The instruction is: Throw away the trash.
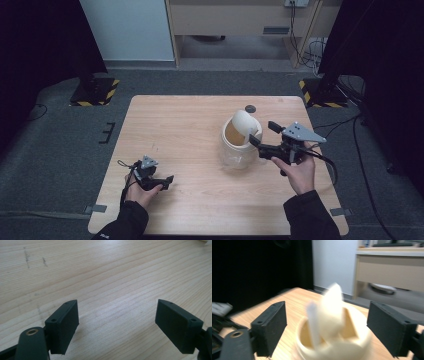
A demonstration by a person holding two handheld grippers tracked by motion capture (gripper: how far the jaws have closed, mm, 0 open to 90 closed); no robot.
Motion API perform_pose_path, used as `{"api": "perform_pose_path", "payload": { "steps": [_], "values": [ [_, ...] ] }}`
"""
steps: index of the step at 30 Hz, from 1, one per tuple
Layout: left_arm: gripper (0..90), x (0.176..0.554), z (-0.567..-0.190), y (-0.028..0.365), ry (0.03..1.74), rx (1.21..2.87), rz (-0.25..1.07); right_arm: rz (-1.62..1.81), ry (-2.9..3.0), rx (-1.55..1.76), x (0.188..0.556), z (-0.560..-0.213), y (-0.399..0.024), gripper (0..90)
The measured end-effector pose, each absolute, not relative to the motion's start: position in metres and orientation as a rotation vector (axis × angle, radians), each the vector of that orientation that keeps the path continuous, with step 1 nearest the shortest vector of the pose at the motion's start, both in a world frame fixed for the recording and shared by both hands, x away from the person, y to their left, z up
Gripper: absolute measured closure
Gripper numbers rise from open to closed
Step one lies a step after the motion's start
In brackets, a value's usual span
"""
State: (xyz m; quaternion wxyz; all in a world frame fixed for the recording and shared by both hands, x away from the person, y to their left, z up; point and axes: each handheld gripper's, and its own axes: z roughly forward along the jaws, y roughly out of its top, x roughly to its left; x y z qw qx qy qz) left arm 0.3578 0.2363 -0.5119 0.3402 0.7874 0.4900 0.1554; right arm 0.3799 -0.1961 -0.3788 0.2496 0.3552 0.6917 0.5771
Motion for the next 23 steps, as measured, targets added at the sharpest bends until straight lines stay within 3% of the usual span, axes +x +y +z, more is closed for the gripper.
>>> {"api": "perform_pose_path", "payload": {
  "steps": [5,13,23],
  "values": [
    [17.9,0.358,-0.511,0.241,1.274,2.05,0.433,1.426,1.937,1.048,0.375,-0.407,-0.223,12.5],
    [14.9,0.362,-0.511,0.248,1.289,2.06,0.471,1.131,2.092,1.311,0.382,-0.48,-0.267,11.6],
    [12.2,0.368,-0.518,0.258,1.35,2.076,0.472,0.919,2.156,1.429,0.391,-0.517,-0.29,8.7]
  ]
}}
